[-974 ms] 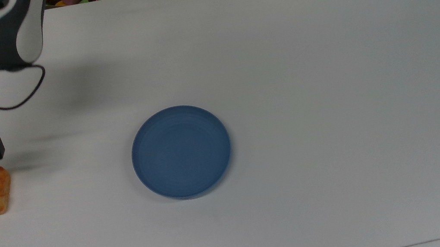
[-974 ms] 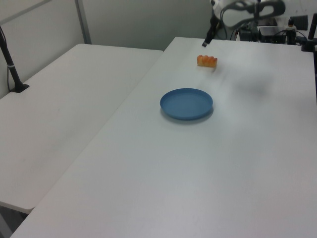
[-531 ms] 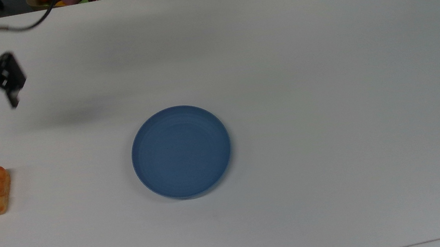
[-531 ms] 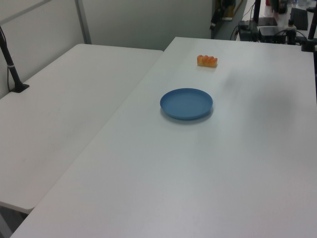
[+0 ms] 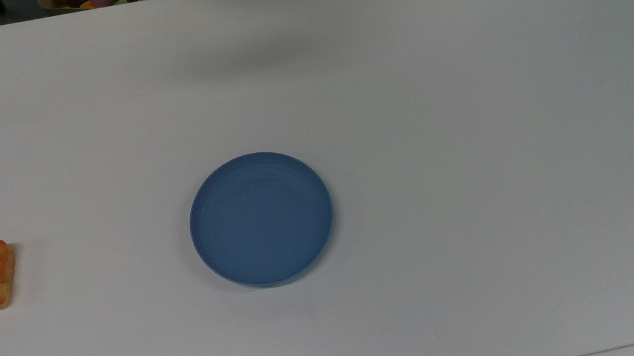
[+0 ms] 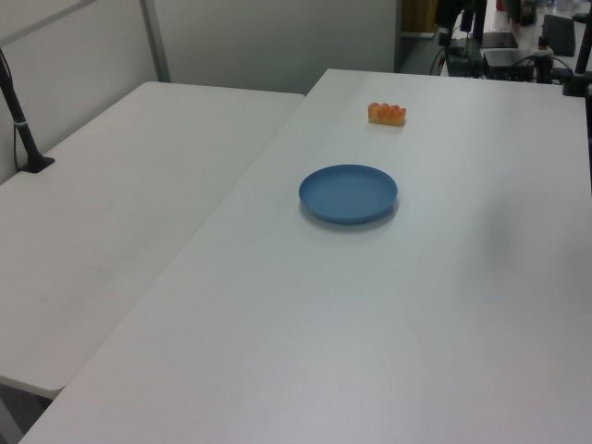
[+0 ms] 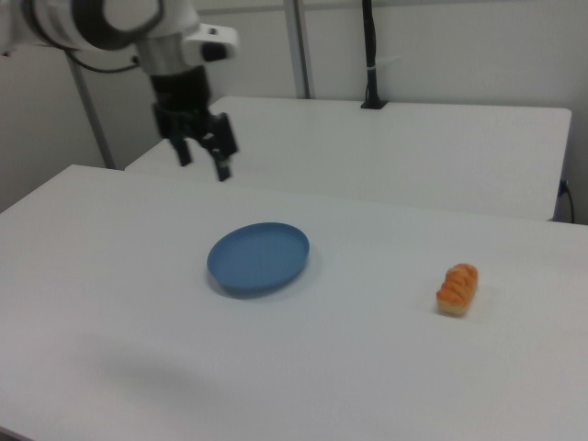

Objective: Put the bread on the table

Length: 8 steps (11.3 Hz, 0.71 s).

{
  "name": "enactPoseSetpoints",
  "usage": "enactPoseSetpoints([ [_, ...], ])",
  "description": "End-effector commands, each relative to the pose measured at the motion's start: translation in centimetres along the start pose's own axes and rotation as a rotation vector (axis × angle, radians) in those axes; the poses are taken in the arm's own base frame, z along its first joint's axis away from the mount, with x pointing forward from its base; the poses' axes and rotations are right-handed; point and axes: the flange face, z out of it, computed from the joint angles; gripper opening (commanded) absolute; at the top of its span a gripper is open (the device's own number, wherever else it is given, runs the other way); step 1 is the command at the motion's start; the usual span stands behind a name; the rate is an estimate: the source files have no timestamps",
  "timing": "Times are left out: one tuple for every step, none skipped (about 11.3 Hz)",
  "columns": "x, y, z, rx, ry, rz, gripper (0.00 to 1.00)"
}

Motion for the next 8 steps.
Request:
enactPoseSetpoints([
  [-4.7,-4.9,-1.5,0.089,-0.096,-0.054,1.0],
  [-5.2,-6.4,-1.6,0.098,-0.104,-0.081,1.0],
  [-5.5,-8.3,-1.7,0.1,-0.093,-0.119,1.0],
  [-5.7,-9.2,-1.7,0.103,-0.091,-0.14,1.0],
  [-5.6,-9.5,-1.7,0.107,-0.079,-0.155,1.0],
  [-5.3,-9.5,-1.9,0.114,-0.055,-0.162,1.0],
  [-4.9,-9.7,-1.3,0.119,-0.033,-0.18,1.0],
  [-4.6,-9.8,-0.8,0.122,-0.008,-0.189,1.0],
])
